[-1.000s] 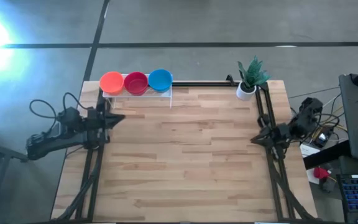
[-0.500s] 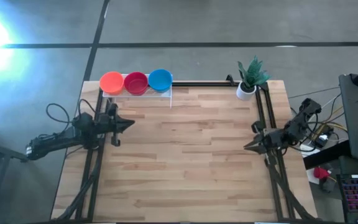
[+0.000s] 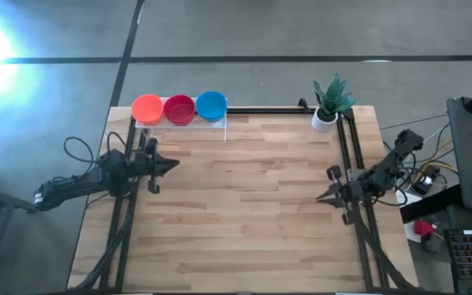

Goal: Pick & Place Mini bowls
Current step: Return to Home Position

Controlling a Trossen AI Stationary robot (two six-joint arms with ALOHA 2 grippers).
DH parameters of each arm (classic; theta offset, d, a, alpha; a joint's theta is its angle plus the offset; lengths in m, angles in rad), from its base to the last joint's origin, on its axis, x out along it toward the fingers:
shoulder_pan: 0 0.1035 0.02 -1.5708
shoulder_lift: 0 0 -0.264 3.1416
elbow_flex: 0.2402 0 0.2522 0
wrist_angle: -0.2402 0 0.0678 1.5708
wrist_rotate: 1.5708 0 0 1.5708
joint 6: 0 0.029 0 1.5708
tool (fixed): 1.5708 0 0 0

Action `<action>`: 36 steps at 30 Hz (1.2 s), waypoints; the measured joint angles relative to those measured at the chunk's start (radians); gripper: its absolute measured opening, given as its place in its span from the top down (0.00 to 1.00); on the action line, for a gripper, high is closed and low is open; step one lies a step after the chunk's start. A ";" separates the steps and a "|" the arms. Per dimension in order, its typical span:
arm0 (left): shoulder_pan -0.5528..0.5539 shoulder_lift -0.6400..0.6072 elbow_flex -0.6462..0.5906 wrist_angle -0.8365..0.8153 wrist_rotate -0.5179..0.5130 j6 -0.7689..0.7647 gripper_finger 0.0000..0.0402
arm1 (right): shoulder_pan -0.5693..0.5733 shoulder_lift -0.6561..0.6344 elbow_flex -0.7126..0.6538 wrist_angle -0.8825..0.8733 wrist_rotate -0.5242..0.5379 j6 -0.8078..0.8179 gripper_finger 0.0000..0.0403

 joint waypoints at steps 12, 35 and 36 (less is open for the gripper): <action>0.000 0.008 -0.001 -0.085 -0.003 -0.032 1.00 | 0.000 0.009 0.000 -0.002 0.003 0.012 0.93; 0.000 0.009 -0.002 -0.086 -0.002 -0.073 1.00 | 0.000 0.009 0.000 -0.003 0.001 0.015 0.93; 0.000 0.009 -0.002 -0.086 -0.002 -0.073 1.00 | 0.000 0.009 0.000 -0.003 0.001 0.017 0.93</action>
